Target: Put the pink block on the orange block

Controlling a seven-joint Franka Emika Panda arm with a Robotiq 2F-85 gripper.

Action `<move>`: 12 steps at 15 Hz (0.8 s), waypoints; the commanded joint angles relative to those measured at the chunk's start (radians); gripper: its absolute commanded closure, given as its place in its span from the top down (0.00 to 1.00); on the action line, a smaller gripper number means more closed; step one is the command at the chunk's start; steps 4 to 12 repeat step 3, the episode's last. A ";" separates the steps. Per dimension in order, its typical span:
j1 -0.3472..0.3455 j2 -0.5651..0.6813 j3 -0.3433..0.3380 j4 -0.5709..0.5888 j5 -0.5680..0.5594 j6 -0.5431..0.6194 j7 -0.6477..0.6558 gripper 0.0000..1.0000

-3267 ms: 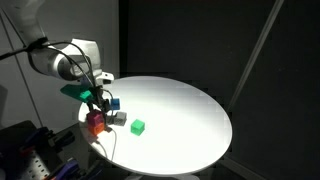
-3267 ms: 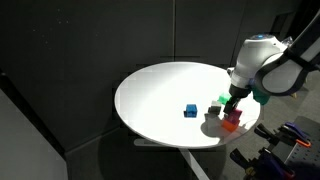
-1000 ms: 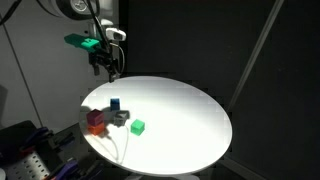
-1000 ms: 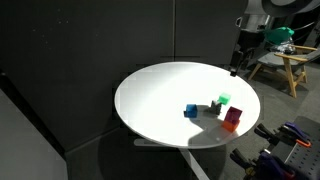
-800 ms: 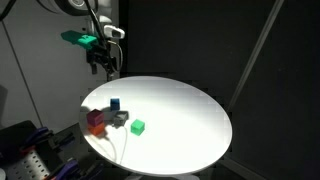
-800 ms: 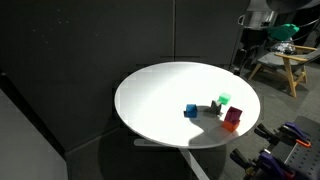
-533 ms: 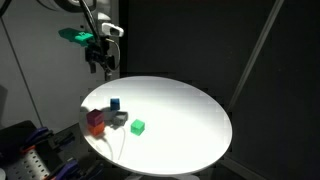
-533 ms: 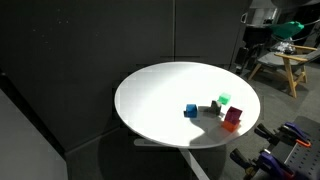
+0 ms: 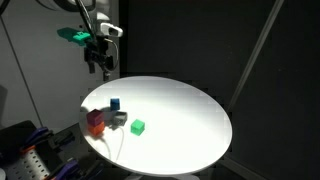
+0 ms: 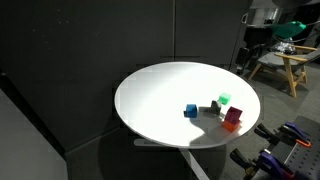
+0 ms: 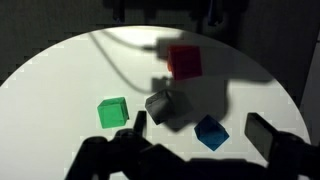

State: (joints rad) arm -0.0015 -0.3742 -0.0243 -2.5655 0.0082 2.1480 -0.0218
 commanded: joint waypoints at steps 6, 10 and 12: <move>-0.003 0.000 0.003 0.001 0.001 -0.002 -0.001 1.00; -0.003 0.000 0.003 0.001 0.001 -0.002 -0.001 1.00; -0.003 0.000 0.003 0.001 0.001 -0.002 -0.001 1.00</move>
